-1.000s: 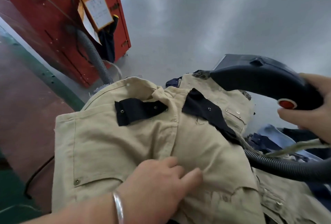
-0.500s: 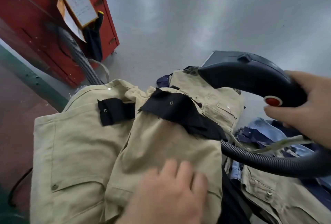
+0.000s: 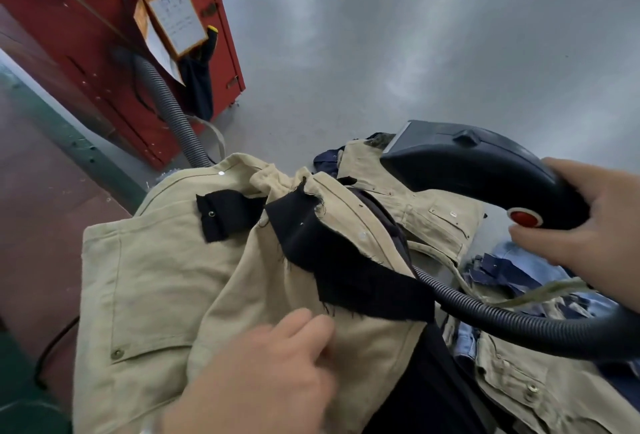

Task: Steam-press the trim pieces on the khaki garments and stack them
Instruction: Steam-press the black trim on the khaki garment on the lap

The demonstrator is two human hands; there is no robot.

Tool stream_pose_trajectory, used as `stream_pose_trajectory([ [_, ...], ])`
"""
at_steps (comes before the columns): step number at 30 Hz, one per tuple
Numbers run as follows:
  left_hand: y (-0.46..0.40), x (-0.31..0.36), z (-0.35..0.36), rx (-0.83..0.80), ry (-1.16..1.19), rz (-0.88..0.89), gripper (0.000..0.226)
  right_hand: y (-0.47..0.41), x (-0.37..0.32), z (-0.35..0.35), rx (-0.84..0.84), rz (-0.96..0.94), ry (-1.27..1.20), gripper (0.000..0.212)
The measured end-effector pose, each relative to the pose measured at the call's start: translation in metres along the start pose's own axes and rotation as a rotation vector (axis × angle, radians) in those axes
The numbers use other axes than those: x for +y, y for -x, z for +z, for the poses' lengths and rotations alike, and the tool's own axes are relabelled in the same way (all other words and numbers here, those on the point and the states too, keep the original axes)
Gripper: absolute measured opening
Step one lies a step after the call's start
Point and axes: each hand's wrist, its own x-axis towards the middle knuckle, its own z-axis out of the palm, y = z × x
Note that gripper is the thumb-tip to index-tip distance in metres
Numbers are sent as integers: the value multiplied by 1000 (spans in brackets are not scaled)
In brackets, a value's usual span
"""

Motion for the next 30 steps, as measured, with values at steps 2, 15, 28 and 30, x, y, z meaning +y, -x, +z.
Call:
stream_pose_trajectory([
  [2, -11, 16, 0, 132, 149, -80, 25, 1, 10, -5, -10, 4, 23, 40],
  [15, -36, 51, 53, -9, -18, -75, 49, 45, -23, 18, -116, -94, 306, 31],
  [28, -32, 53, 58, 56, -5, -38, 39, -55, -67, 57, -58, -14, 186, 15],
  [30, -31, 53, 55, 57, 22, -31, 35, -75, -74, 53, -52, -3, 118, 14],
])
